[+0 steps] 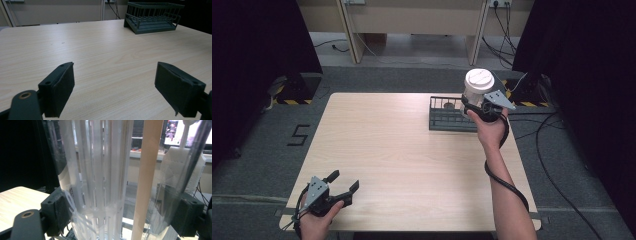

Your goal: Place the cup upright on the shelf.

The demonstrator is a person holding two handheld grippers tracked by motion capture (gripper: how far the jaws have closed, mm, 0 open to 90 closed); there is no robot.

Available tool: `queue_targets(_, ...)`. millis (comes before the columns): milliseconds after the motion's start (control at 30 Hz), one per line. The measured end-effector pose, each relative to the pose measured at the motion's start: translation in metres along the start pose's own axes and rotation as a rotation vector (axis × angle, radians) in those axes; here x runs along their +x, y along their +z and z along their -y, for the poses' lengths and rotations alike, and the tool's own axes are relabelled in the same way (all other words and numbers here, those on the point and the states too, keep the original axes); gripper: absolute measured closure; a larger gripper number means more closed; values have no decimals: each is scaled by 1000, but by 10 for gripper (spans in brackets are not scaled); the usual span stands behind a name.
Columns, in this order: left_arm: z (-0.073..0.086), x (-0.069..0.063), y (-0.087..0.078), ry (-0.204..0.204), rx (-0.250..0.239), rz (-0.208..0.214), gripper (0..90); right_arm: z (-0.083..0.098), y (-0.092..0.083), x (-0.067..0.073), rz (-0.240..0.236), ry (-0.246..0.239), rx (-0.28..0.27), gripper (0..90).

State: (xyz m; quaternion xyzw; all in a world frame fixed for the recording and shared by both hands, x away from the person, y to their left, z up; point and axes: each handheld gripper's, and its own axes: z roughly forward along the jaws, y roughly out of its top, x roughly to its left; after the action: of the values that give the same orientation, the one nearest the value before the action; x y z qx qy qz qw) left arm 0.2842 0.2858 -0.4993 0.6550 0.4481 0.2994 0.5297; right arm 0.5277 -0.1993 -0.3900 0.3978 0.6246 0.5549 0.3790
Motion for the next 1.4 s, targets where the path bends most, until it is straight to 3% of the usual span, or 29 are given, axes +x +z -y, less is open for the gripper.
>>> queue_targets(1400,0,0,0,4,0,2,157,-6,43,2,11,-4,55,182)
